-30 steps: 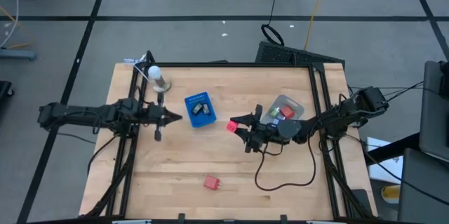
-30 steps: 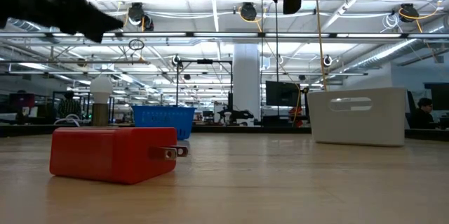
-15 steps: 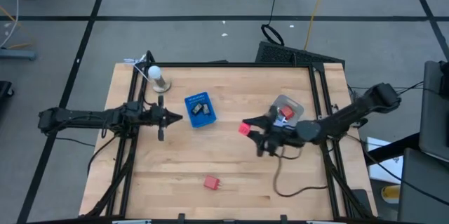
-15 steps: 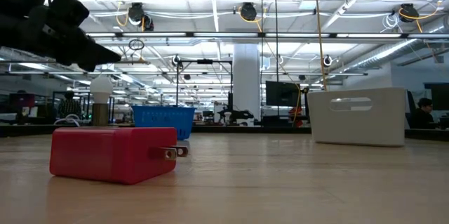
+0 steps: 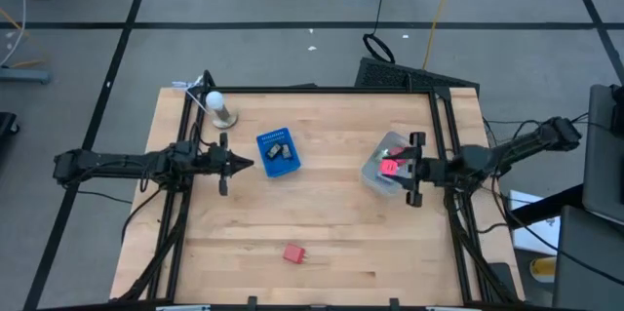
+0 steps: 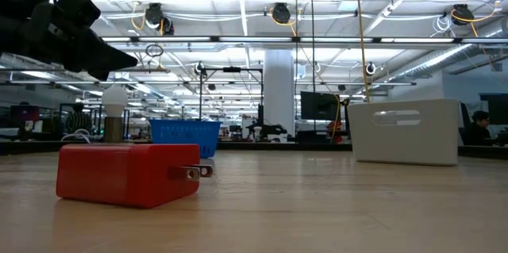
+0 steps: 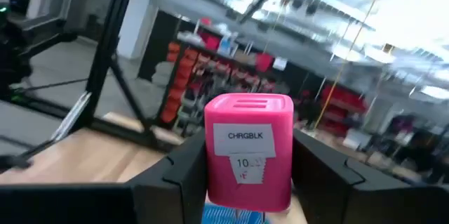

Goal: Pick & Place Office items
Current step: Put the pink charger adapter into the gray bin

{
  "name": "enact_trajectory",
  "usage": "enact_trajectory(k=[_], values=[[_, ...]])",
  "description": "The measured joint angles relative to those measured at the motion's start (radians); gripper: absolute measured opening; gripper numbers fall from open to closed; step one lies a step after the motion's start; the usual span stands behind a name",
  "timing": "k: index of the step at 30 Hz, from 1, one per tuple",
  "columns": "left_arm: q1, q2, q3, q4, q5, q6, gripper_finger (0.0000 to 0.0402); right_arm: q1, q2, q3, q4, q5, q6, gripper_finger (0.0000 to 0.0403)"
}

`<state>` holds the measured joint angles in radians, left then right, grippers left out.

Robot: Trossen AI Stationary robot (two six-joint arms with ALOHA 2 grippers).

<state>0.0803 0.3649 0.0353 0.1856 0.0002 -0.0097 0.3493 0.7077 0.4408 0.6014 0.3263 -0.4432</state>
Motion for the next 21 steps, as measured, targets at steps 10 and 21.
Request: enact_trajectory(k=[10, 21], values=[[0.0, 0.0, 0.0, -0.001, 0.001, -0.004, 0.0017, -0.153, -0.254, -0.128, -0.269, -0.227, 0.278, 0.0162], [0.0, 0.0, 0.0, -0.042, 0.0, -0.012, 0.0022, -0.276, -0.394, -0.289, -0.265, -0.227, 0.418, 0.0162]])
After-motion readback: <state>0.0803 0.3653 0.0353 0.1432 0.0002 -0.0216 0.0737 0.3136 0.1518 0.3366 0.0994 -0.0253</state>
